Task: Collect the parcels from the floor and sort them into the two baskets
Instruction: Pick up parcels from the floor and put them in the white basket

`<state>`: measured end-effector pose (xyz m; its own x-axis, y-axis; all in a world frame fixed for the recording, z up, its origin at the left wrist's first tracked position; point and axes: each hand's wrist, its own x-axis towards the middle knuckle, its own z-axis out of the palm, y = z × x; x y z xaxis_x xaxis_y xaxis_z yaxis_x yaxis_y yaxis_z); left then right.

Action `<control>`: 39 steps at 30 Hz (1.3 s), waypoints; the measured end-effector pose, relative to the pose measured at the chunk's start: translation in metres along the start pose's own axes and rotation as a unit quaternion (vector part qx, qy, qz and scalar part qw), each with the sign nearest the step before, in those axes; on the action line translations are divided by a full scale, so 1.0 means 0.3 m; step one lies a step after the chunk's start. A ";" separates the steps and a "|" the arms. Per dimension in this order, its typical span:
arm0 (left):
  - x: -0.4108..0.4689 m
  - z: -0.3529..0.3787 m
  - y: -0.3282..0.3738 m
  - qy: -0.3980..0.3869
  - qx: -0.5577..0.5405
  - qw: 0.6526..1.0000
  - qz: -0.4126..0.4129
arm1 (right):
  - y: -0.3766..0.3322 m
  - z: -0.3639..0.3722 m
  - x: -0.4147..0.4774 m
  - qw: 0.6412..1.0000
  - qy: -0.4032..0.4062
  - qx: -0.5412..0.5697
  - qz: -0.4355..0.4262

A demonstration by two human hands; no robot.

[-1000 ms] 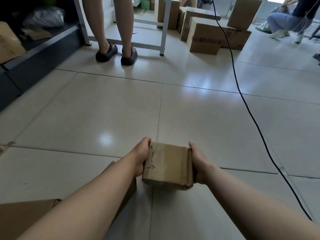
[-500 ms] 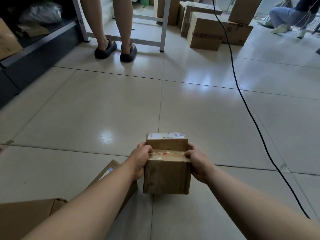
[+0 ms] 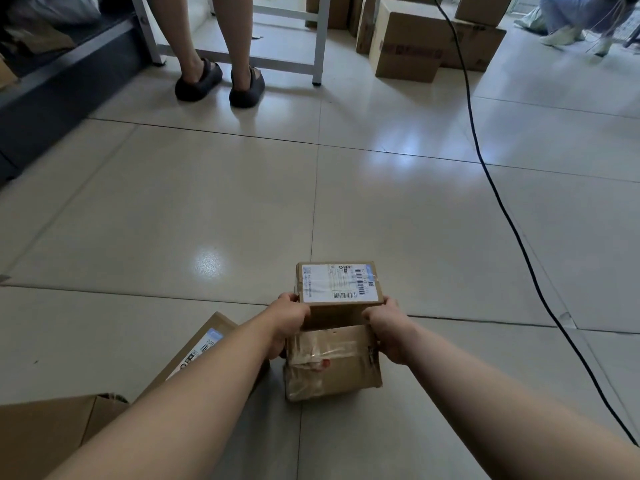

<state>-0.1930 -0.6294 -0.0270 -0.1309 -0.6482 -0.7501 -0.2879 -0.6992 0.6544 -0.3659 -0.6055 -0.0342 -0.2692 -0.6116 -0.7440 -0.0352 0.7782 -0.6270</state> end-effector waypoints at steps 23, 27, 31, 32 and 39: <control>-0.123 -0.019 0.051 -0.037 -0.011 0.996 -0.077 | -0.044 -0.088 -0.121 0.988 0.012 -0.142 0.065; -0.116 -0.008 0.051 -0.021 -0.002 0.999 -0.041 | -0.054 -0.073 -0.098 0.994 0.022 -0.101 0.026; -0.111 0.005 0.046 -0.012 -0.008 1.000 -0.004 | -0.050 -0.038 -0.063 0.996 -0.012 -0.089 -0.020; -0.108 0.005 0.047 -0.010 -0.009 1.000 0.008 | -0.049 -0.028 -0.052 0.996 -0.014 -0.087 -0.034; -0.026 -0.025 0.066 0.072 -0.033 0.996 0.040 | -0.032 0.045 0.027 0.987 0.098 -0.024 -0.126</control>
<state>-0.1904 -0.6403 -0.0074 -0.0117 -0.7355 -0.6775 -0.2182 -0.6593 0.7195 -0.3548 -0.6196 -0.0373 -0.4260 -0.7511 -0.5043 -0.1689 0.6136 -0.7713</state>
